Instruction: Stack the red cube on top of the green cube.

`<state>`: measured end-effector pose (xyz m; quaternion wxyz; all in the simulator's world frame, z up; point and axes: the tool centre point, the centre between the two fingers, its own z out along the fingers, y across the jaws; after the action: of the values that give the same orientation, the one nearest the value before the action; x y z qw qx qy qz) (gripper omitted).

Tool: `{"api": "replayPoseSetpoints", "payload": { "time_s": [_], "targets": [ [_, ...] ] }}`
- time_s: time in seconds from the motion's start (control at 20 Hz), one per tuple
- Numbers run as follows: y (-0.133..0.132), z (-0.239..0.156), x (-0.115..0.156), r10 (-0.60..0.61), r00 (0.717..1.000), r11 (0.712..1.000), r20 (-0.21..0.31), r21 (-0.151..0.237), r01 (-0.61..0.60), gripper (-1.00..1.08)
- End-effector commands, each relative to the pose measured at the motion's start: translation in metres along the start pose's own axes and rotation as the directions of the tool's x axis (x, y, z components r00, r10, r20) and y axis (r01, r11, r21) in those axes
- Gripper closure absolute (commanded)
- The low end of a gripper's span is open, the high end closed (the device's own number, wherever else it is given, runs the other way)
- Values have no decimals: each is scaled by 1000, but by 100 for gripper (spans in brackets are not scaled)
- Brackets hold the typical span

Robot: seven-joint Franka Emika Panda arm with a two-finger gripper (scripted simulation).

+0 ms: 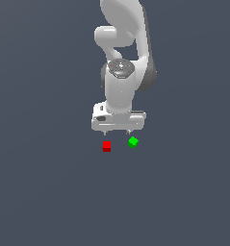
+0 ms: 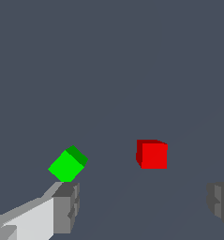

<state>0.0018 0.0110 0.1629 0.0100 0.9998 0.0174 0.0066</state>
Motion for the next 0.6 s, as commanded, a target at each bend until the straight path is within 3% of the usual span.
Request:
{"api": "replayPoseSetpoints", "payload": {
  "time_s": [0.0, 0.55],
  "targets": [
    [0, 0, 0, 0, 1000, 1000, 0, 0, 0, -92],
    [24, 45, -6, 17, 1000, 1000, 6, 9, -17, -92]
  ]
}}
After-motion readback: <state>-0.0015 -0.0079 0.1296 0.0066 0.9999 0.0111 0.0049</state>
